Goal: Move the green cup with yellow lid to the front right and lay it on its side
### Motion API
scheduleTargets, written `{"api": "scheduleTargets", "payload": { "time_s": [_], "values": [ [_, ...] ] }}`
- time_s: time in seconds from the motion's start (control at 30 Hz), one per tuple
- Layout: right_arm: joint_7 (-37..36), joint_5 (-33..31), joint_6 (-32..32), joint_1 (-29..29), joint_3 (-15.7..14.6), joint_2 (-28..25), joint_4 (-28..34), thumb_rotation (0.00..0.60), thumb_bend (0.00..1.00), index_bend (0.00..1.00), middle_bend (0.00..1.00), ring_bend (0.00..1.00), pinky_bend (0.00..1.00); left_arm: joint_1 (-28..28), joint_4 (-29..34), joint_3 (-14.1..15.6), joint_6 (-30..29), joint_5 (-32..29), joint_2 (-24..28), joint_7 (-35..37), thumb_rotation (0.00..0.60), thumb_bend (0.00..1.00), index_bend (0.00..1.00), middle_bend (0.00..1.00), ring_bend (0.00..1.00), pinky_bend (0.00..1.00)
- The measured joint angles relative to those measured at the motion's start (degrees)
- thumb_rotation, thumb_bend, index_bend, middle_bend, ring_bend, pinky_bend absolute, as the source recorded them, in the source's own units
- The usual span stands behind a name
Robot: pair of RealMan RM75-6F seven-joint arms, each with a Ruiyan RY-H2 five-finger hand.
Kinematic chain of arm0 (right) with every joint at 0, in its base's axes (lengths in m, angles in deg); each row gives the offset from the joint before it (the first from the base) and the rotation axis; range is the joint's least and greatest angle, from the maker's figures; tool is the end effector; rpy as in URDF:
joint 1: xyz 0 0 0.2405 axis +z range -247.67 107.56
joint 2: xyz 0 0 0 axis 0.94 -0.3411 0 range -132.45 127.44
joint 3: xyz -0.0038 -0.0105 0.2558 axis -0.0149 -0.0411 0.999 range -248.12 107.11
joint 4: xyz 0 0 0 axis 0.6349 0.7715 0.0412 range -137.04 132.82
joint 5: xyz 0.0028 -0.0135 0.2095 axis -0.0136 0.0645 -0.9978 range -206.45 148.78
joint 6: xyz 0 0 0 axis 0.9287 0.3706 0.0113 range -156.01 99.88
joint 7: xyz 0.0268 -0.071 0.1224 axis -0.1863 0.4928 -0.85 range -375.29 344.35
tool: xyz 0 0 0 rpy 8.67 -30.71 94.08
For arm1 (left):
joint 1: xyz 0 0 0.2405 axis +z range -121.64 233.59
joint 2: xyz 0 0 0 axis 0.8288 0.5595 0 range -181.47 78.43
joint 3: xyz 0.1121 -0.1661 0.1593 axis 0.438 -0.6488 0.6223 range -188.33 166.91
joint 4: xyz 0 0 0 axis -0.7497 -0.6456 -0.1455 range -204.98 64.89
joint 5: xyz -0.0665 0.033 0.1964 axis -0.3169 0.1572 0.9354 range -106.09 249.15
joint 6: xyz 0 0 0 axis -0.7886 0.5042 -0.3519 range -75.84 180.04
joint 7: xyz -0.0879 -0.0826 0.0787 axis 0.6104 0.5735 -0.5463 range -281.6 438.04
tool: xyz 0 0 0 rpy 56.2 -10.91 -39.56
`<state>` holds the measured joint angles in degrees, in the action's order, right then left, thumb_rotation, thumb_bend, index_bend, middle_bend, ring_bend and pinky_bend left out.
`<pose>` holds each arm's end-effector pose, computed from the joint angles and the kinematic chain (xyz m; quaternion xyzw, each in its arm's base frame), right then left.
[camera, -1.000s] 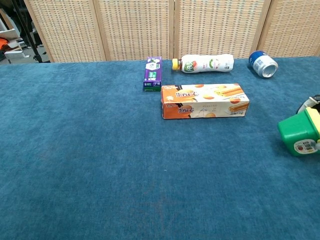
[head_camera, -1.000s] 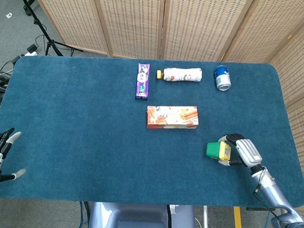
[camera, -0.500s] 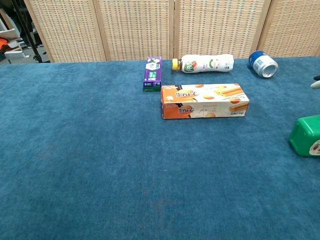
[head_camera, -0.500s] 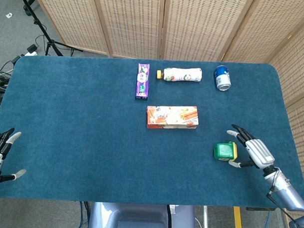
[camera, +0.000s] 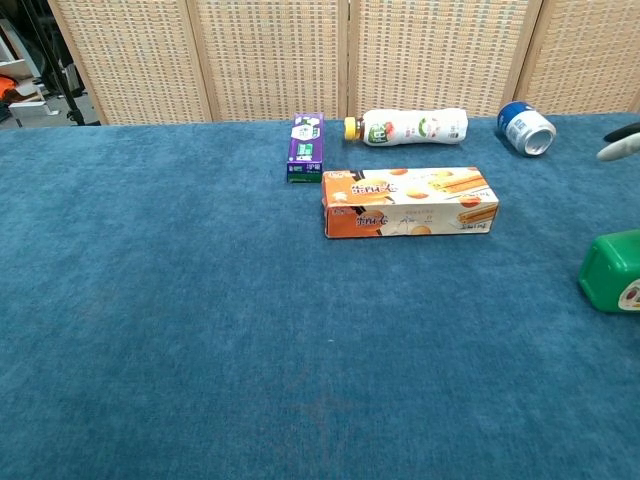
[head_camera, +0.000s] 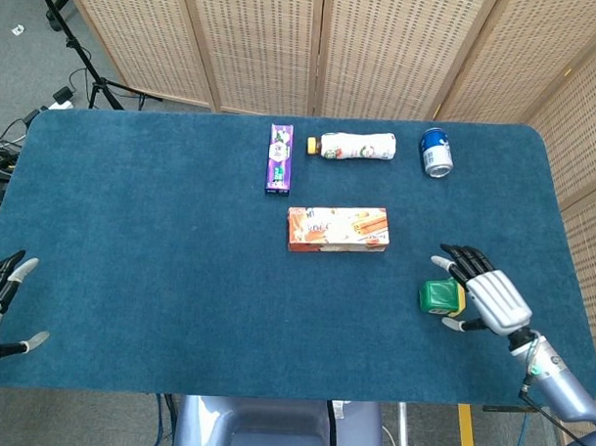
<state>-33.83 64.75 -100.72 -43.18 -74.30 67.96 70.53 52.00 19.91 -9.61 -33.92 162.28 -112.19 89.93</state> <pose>-0.2925 -0.2837 0.1107 0.7348 -0.3558 0.3970 0.4194 -0.3203 0.1620 0.1709 -0.6025 -0.4227 -0.4092 0.5393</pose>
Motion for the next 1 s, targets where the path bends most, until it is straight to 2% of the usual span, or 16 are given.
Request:
{"api": "scheduleTargets", "payload": {
  "time_s": [0.2, 0.4, 0.53, 0.63, 0.77, 0.93, 1.0],
  "values": [
    [26.5, -13.2, 10.2, 2.9, 2.7, -2.4, 13.4, 0.600, 0.00, 0.13, 0.05, 0.00, 0.06, -0.1, -0.2, -0.1, 0.4, -0.4, 0.2, 0.7, 0.600, 0.00, 0.00, 0.00, 0.00, 0.00],
    [46.0, -30.0, 16.5, 6.3, 5.0, -2.2, 21.0, 0.600, 0.00, 0.13, 0.05, 0.00, 0.06, -0.3, -0.4, -0.3, 0.7, -0.7, 0.4, 1.2, 0.600, 0.00, 0.00, 0.00, 0.00, 0.00],
    [52.7, -38.7, 19.0, 8.7, 5.6, -2.4, 24.6, 0.600, 0.00, 0.14, 0.08, 0.00, 0.06, -0.3, -0.5, -0.5, 0.7, -1.1, 0.5, 1.5, 0.600, 0.00, 0.00, 0.00, 0.00, 0.00],
    [56.5, -43.2, 19.9, 10.5, 5.6, -2.5, 26.5, 0.600, 0.00, 0.19, 0.14, 0.00, 0.06, -0.3, -0.5, -0.4, 0.8, -1.0, 0.5, 1.4, 0.600, 0.00, 0.00, 0.00, 0.00, 0.00],
    [57.3, -45.0, 20.0, 11.6, 5.7, -1.3, 25.8, 0.600, 0.01, 0.24, 0.22, 0.00, 0.06, -0.3, -0.4, -0.4, 0.7, -1.0, 0.4, 1.2, 0.600, 0.00, 0.00, 0.00, 0.00, 0.00],
    [58.0, -45.5, 18.8, 11.9, 5.5, 1.4, 21.6, 0.600, 0.06, 0.32, 0.28, 0.00, 0.06, -0.3, -0.4, -0.5, 1.0, -1.4, 0.4, 1.4, 0.600, 0.00, 0.00, 0.00, 0.00, 0.00],
    [58.7, -46.3, 18.5, 12.2, 5.3, 2.4, 20.0, 0.600, 0.09, 0.37, 0.33, 0.04, 0.06, -0.4, -0.5, -0.6, 1.1, -1.6, 0.5, 1.5, 0.600, 0.00, 0.00, 0.00, 0.00, 0.00]
  ]
}}
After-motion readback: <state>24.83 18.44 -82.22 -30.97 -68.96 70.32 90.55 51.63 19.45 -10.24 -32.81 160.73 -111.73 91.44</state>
